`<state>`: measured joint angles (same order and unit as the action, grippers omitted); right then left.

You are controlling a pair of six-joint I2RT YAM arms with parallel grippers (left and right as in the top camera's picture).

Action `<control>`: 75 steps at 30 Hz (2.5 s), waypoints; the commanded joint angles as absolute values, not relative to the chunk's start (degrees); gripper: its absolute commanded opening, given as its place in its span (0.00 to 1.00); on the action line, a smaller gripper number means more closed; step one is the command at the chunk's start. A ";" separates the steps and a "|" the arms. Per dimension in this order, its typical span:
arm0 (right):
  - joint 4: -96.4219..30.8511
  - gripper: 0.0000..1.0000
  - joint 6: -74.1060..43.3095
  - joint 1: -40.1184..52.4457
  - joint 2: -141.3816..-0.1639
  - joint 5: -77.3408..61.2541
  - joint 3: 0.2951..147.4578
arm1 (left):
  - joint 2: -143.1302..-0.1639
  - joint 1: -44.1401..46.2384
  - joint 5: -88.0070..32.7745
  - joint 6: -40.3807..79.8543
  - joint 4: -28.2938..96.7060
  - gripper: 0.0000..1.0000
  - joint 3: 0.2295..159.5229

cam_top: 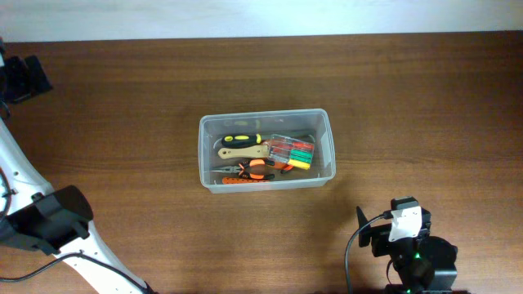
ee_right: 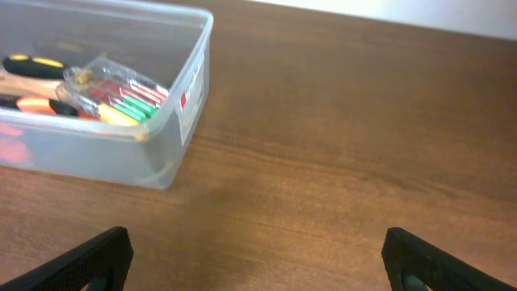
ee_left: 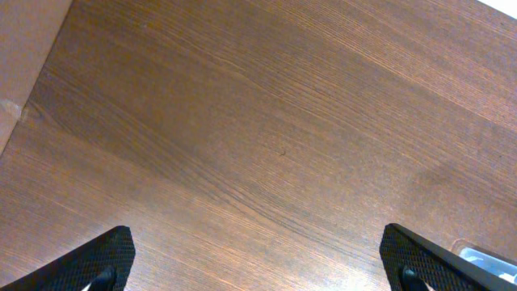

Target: Pack container

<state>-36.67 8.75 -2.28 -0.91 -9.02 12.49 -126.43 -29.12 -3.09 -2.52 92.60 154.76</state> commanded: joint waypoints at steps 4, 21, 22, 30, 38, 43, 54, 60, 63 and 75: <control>-35.97 0.99 8.05 -2.76 -0.19 -9.69 10.46 | -125.89 -29.41 -3.68 -2.15 92.64 0.99 154.58; -36.18 0.99 8.05 -2.76 -0.19 -9.69 9.21 | -125.89 -29.41 -3.68 -2.13 92.64 0.99 154.58; -36.16 0.99 8.05 -2.76 -0.19 -9.69 9.21 | -125.89 -29.41 -3.66 -2.15 92.64 0.99 154.58; -36.18 0.99 8.05 -2.76 -0.19 -9.69 9.21 | -125.89 -29.41 -3.66 -2.13 92.64 0.99 154.56; -36.18 0.99 8.05 -2.76 -0.19 -9.69 9.21 | -112.22 -26.98 -3.66 -2.15 92.58 0.99 144.42; -36.16 0.99 8.05 -2.76 -0.19 -9.69 9.21 | -93.27 -21.43 -3.68 -2.13 90.48 0.99 123.94; -36.18 0.99 8.05 -2.76 -0.19 -9.69 9.21 | -53.21 -2.66 6.00 -2.59 51.79 0.99 79.33; -36.18 0.99 8.05 -2.76 -0.19 -9.69 9.21 | -35.62 1.13 5.85 -2.59 31.59 0.99 54.30; -36.16 0.99 8.05 -2.76 -0.19 -9.69 9.21 | -27.55 1.45 5.85 -2.59 26.46 0.99 41.67; -36.18 0.99 8.05 -2.76 -0.19 -9.69 9.21 | -6.02 2.79 5.80 -2.59 15.84 0.99 10.22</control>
<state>-36.34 8.78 -2.28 -0.84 -9.17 9.52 -9.72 2.52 5.21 -2.52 16.40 14.28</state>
